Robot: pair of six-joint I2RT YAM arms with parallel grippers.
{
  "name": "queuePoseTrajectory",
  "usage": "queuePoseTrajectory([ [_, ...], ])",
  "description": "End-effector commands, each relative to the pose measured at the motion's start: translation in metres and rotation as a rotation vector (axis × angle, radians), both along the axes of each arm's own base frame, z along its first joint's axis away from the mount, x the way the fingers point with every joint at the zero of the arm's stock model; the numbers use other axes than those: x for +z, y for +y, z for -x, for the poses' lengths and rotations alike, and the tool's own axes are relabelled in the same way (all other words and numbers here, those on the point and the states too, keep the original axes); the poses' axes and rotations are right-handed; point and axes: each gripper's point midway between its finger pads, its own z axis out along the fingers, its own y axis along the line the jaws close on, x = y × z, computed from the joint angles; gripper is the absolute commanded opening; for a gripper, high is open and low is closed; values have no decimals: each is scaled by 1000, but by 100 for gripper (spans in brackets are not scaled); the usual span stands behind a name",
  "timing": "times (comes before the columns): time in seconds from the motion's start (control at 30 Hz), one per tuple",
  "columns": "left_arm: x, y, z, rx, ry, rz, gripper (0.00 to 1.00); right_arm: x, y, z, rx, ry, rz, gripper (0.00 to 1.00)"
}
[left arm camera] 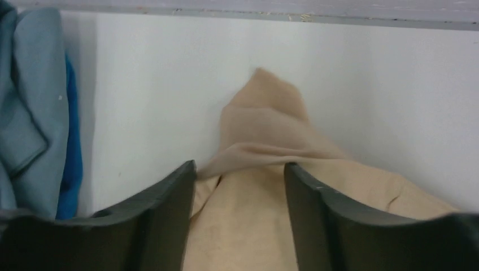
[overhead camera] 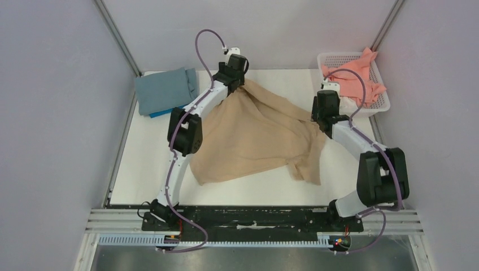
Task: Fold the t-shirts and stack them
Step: Flatten out the tshirt
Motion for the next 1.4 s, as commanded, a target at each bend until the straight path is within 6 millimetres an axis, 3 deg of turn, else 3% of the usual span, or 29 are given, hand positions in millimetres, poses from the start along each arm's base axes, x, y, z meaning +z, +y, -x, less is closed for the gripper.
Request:
queuePoseTrajectory([
  [0.0, 40, -15, -28, -39, -58, 99, 77, 53, 4, -54, 47, -117, 57, 64],
  [0.13, 55, -21, -12, -89, -50, 149, 80, 64, 16, -50, 119, -148, 31, 82],
  [0.2, 68, -18, 8, -106, -36, 168, 80, 69, 26, -39, 162, -179, 5, 96],
  [0.23, 73, -17, 19, -118, -22, 180, 81, 70, 30, -32, 181, -195, -20, 98],
  [0.33, 85, -8, 67, -123, 18, 194, 81, 71, 35, -8, 180, -247, -102, 98],
  [0.43, 92, 5, 128, -120, 25, 202, 82, 68, 36, 19, 162, -288, -176, 98],
  [0.53, 71, 14, 199, -122, 76, 229, 82, 57, 38, 49, 158, -322, -242, 98],
  [0.7, 18, 2, 312, -191, 185, 366, 83, 34, 53, 80, 234, -343, -330, 98],
  [0.83, -18, -23, 369, -314, 282, 453, 83, 12, 62, 93, 268, -297, -374, 98],
  [0.93, -45, -19, 389, -284, 347, 455, 83, -9, 72, 102, 308, -235, -418, 98],
  [1.1, -70, 0, 408, -220, 362, 454, 85, -42, 77, 114, 311, -164, -451, 98],
  [1.27, -97, 40, 403, -47, 296, 412, 91, -63, 78, 119, 292, -122, -475, 98],
  [1.37, -101, 65, 395, 62, 231, 374, 99, -74, 78, 123, 280, -84, -480, 98],
])
